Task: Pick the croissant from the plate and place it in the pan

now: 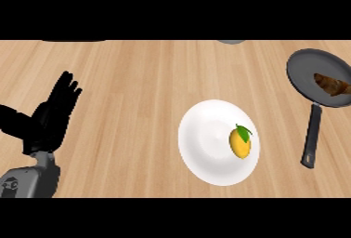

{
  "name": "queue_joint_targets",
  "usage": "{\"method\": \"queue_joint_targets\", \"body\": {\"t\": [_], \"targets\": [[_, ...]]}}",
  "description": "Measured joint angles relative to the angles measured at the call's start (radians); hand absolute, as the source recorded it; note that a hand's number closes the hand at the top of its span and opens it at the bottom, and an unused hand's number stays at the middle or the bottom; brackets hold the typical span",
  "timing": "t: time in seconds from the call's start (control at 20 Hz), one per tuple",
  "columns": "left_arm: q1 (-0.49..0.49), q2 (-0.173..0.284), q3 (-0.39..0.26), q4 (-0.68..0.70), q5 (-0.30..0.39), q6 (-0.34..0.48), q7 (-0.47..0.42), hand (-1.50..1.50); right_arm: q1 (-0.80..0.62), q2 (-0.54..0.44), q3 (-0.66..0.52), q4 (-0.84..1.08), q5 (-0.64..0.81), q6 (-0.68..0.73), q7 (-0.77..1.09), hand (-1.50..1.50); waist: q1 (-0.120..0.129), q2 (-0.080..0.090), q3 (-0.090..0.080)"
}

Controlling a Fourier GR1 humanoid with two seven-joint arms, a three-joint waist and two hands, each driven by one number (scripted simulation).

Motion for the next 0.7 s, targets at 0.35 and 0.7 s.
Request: {"method": "queue_joint_targets", "body": {"t": [0.35,0.7], "targets": [[0.018,-0.003,0.002,-0.012,-0.013,0.004,0.005,0.0,0.159,0.0,-0.054,-0.067,-0.154,0.252,-0.14,-1.5,-0.015,-0.008,-0.003],[0.016,-0.016,0.005,-0.005,-0.024,0.002,0.005,0.0,0.303,0.086,-0.001,-0.298,-0.254,0.325,-0.089,-1.5,-0.016,-0.01,-0.005]]}}
